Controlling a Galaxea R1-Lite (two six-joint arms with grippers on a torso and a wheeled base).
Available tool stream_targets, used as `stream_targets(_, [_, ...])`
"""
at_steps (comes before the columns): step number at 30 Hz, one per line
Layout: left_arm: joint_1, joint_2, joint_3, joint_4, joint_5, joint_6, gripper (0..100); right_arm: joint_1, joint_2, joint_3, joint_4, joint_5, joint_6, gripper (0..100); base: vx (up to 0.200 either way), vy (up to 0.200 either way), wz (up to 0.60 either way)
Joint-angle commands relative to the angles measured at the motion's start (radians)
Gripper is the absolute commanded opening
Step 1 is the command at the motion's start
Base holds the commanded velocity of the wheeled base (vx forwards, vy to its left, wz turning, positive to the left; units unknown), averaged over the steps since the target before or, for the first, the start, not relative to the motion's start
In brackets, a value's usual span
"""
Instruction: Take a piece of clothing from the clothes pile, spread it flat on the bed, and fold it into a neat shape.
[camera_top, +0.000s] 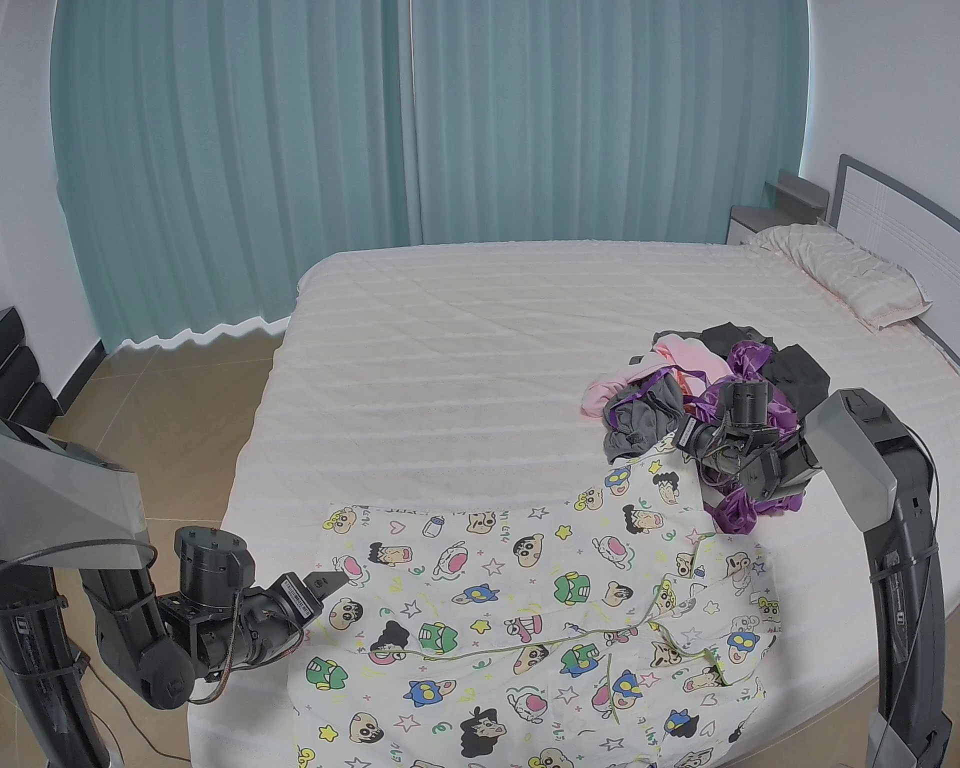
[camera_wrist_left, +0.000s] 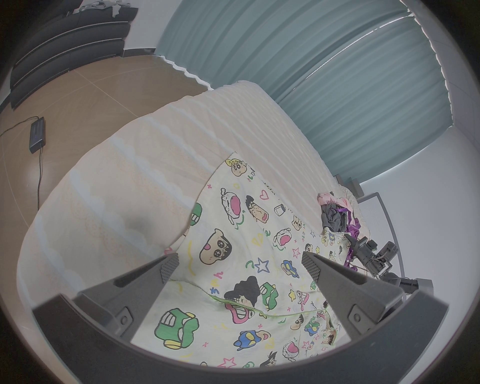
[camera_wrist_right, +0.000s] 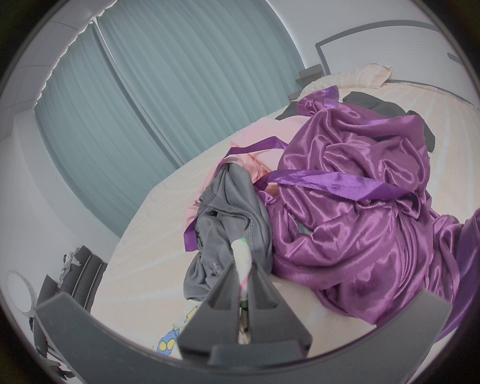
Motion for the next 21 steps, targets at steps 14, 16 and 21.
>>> stream_targets(14, [0.103,0.028,-0.209,0.041,-0.001,0.006,100,0.002,0.043,-0.036,-0.007,-0.036,0.044,0,0.000,0.000,0.00])
stream_targets(16, [0.114,0.051,-0.294,0.113,-0.003,0.026,100,0.003,0.043,-0.034,-0.007,-0.036,0.044,0,0.000,0.000,0.00])
stream_targets(21, [0.146,0.131,-0.553,0.334,-0.013,0.118,100,0.014,0.033,-0.007,-0.007,-0.036,0.044,0,0.000,0.000,0.00])
